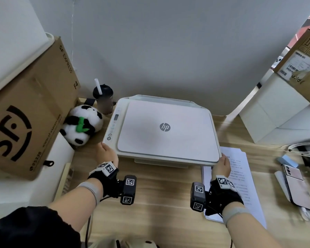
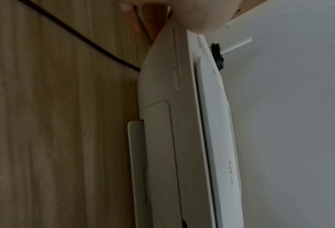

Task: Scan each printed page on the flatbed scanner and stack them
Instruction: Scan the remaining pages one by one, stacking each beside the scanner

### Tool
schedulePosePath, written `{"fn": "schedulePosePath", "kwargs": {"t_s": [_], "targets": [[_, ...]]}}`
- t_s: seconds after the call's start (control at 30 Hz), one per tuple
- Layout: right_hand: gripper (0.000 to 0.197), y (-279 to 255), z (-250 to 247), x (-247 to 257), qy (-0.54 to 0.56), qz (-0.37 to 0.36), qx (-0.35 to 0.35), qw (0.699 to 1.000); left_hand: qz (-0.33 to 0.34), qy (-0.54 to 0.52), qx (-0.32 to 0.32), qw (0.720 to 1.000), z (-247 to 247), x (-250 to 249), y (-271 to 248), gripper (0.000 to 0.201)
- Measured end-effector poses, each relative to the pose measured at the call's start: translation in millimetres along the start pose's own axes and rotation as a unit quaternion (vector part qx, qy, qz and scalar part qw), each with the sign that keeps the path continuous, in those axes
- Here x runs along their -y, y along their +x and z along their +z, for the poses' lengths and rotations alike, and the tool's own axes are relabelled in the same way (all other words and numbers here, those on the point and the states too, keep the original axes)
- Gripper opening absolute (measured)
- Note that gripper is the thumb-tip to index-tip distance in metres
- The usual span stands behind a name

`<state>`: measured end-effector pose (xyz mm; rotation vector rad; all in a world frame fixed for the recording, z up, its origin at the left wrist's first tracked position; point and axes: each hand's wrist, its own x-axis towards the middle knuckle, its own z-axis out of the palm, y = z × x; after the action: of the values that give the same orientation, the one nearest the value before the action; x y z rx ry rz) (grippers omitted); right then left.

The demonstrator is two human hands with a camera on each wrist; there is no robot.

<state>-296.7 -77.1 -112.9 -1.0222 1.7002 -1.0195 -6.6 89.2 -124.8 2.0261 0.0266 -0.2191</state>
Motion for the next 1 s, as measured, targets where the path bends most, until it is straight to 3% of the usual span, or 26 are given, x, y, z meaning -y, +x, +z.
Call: {"fn": "schedulePosePath", "kwargs": {"t_s": [0.27, 1.0], "targets": [[0.038, -9.6, -2.9, -7.0, -0.016, -0.033, 0.010, 0.999, -0.049, -0.053, -0.040, 0.997, 8.6, 2.7, -14.6, 0.040], [0.040, -17.1, -4.9, 0.8, -0.046, -0.034, 0.002, 0.998, 0.000, -0.033, -0.018, 0.999, 4.2, 9.4, -14.7, 0.040]]}}
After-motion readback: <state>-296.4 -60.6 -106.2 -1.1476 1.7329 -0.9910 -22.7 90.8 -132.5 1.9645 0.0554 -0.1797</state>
